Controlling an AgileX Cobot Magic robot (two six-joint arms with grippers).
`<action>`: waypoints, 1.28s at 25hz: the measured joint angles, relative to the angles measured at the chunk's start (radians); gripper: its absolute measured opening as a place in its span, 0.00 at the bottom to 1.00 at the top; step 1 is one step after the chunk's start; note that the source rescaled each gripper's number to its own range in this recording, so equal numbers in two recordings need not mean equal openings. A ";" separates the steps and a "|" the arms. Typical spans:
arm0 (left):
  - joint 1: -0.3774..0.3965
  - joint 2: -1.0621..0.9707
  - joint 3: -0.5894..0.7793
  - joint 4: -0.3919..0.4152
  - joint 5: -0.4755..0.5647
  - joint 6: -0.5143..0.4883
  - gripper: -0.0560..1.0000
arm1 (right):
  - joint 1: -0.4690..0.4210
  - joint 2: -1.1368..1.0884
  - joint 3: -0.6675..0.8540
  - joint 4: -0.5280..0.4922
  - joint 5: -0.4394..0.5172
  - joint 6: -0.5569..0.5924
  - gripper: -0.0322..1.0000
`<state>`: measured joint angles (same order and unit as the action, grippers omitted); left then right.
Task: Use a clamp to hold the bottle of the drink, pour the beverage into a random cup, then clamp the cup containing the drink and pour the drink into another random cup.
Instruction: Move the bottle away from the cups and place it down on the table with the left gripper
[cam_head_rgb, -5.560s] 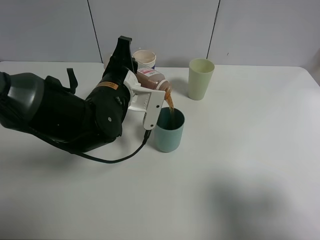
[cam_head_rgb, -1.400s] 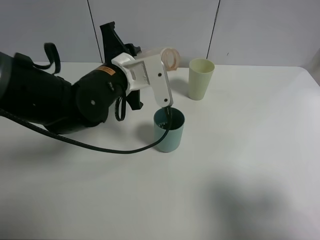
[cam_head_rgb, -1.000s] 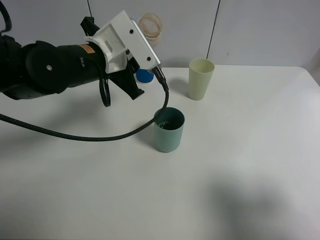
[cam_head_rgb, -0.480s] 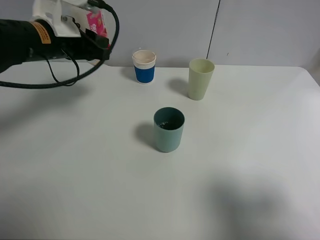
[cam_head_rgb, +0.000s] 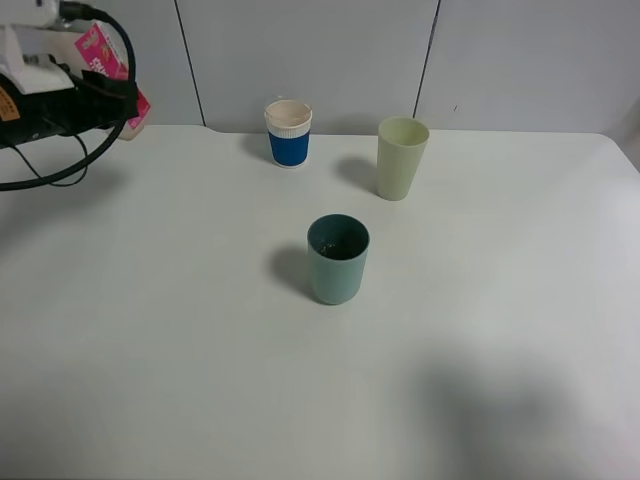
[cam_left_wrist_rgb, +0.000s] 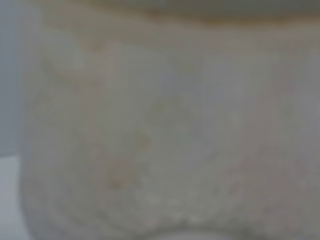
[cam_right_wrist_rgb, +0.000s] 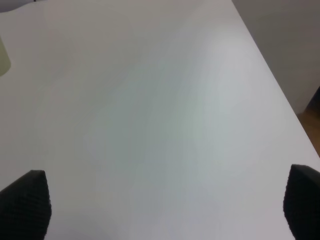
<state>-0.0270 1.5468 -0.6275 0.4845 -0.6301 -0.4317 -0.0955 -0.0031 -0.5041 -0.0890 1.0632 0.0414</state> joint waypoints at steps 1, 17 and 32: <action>0.024 0.005 0.018 0.000 -0.003 0.000 0.07 | 0.000 0.000 0.000 0.000 0.000 0.000 0.77; 0.108 0.270 0.078 0.161 -0.225 0.129 0.07 | 0.000 0.000 0.000 0.000 0.000 0.000 0.77; 0.108 0.403 0.078 0.164 -0.333 0.238 0.07 | 0.000 0.000 0.000 0.000 0.000 0.000 0.77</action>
<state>0.0811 1.9495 -0.5500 0.6483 -0.9626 -0.1934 -0.0955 -0.0031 -0.5041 -0.0890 1.0632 0.0414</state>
